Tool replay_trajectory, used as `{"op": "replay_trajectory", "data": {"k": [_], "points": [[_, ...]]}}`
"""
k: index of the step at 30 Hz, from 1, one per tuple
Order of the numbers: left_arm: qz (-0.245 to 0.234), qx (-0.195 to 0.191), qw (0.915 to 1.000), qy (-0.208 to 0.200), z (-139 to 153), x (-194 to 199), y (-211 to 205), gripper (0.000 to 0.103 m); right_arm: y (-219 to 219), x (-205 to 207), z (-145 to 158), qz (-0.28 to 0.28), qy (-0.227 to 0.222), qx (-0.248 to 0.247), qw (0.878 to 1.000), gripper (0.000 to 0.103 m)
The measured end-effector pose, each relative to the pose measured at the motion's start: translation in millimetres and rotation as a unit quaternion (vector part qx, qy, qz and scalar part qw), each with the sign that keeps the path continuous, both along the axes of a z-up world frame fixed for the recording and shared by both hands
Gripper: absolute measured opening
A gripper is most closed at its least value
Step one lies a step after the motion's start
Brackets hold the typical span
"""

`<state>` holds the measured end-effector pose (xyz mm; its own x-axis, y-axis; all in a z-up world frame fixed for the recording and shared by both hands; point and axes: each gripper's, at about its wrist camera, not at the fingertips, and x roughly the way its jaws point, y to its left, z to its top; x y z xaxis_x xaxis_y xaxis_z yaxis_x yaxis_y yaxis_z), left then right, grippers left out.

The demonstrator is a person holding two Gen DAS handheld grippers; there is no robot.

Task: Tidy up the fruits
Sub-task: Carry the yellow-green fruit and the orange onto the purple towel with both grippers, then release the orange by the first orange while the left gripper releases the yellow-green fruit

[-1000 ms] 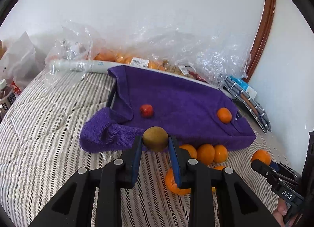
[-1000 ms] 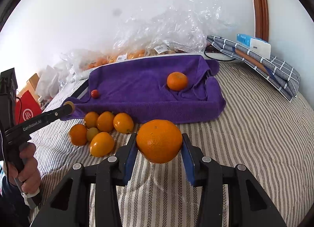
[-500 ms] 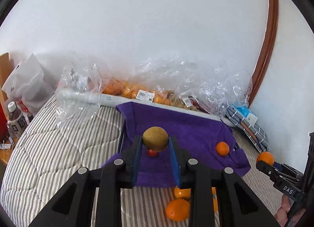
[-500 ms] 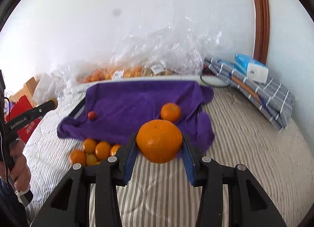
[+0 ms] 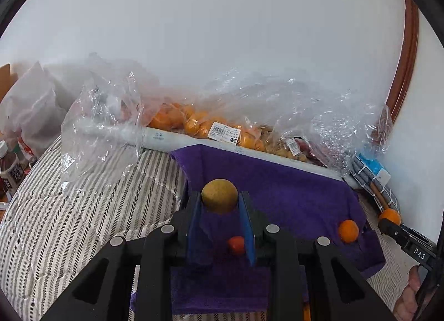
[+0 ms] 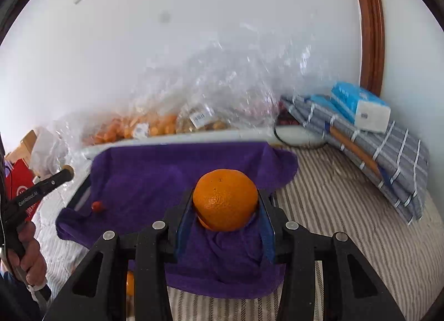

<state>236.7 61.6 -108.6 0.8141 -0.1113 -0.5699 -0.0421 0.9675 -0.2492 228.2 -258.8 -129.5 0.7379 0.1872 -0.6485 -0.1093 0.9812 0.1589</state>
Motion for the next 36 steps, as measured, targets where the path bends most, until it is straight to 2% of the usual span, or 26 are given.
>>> {"op": "replay_trajectory", "data": {"k": [8,13,21,25,36], "points": [[-0.020,-0.042,0.9987,0.021,-16,11,3,0.026,4,6,-26,0.011,0.046,0.003,0.999,0.043],[-0.030,-0.020,0.9989,0.030,-27,16,-7,0.026,15,10,-35,0.020,0.064,-0.015,0.998,0.043],[-0.026,-0.052,0.9969,0.053,-36,22,-2,0.026,23,7,-36,0.041,0.066,-0.023,0.997,0.043],[-0.022,-0.046,0.9964,0.068,-41,25,-5,0.026,26,9,-39,0.041,0.071,-0.029,0.996,0.043],[-0.020,-0.038,0.9967,0.070,-42,27,-6,0.026,30,11,-43,0.044,0.078,-0.037,0.995,0.043]]}}
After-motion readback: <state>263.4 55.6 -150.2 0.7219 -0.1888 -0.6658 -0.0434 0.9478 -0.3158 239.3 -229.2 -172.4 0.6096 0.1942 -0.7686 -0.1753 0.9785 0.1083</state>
